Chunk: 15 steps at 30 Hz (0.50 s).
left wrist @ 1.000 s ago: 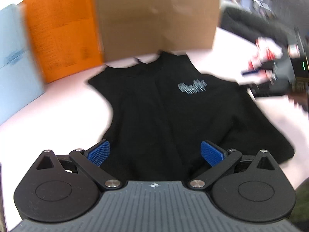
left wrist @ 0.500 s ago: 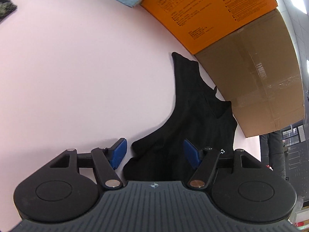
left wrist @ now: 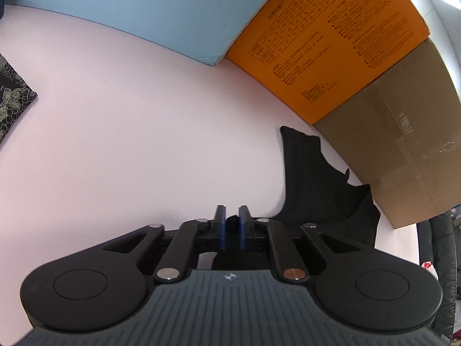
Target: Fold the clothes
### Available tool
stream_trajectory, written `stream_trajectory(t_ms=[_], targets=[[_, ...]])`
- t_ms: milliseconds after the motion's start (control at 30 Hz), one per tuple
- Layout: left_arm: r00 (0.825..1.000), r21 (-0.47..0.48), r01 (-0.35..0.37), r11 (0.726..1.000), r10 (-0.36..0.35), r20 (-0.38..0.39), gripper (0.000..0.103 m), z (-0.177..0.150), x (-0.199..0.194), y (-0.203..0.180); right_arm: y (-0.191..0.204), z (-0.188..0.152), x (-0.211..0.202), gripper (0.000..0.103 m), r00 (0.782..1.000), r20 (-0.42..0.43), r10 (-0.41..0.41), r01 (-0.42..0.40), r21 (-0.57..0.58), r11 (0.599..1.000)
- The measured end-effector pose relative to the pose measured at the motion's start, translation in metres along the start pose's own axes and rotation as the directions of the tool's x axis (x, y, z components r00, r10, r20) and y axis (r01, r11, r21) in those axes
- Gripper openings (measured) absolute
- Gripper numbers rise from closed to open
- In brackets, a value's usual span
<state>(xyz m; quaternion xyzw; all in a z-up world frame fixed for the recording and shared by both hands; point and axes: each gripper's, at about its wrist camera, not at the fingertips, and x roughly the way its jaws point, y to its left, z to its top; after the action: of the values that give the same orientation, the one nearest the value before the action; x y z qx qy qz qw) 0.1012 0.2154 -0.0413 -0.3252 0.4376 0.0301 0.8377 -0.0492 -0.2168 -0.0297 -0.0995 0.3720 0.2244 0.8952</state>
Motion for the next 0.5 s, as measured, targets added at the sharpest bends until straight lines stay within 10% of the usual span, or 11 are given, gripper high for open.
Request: stream_trajectory(t_ms=[100,300,367,433,500], targets=[[1.0,-0.001,0.007,1.0,-0.007,-0.018,0.048,-0.003,0.0,0.007,-0.002,-0.002,-0.001,0.074,1.0,0.001,0.002,-0.002,0.001,1.0],[0.998,0.021,0.026,0.999,-0.025,-0.061,0.068,-0.014,0.005,0.006,-0.005,-0.004,0.0,0.079,1.0,0.005,0.004,-0.004,-0.003,1.0],[0.997,0.049,0.025,0.998,-0.021,-0.072,0.053,-0.018,0.009,0.0,-0.006,-0.004,0.001,0.081,1.0,0.005,0.005,-0.005,-0.007,1.0],[0.997,0.075,0.023,0.997,-0.017,-0.079,0.01,-0.021,0.014,-0.005,-0.008,-0.004,0.001,0.082,1.0,0.004,0.009,-0.009,-0.009,1.0],[0.998,0.089,0.0,0.996,0.006,-0.068,0.003,-0.023,0.017,-0.008,-0.009,-0.004,0.001,0.082,1.0,0.003,0.012,-0.012,-0.01,1.0]])
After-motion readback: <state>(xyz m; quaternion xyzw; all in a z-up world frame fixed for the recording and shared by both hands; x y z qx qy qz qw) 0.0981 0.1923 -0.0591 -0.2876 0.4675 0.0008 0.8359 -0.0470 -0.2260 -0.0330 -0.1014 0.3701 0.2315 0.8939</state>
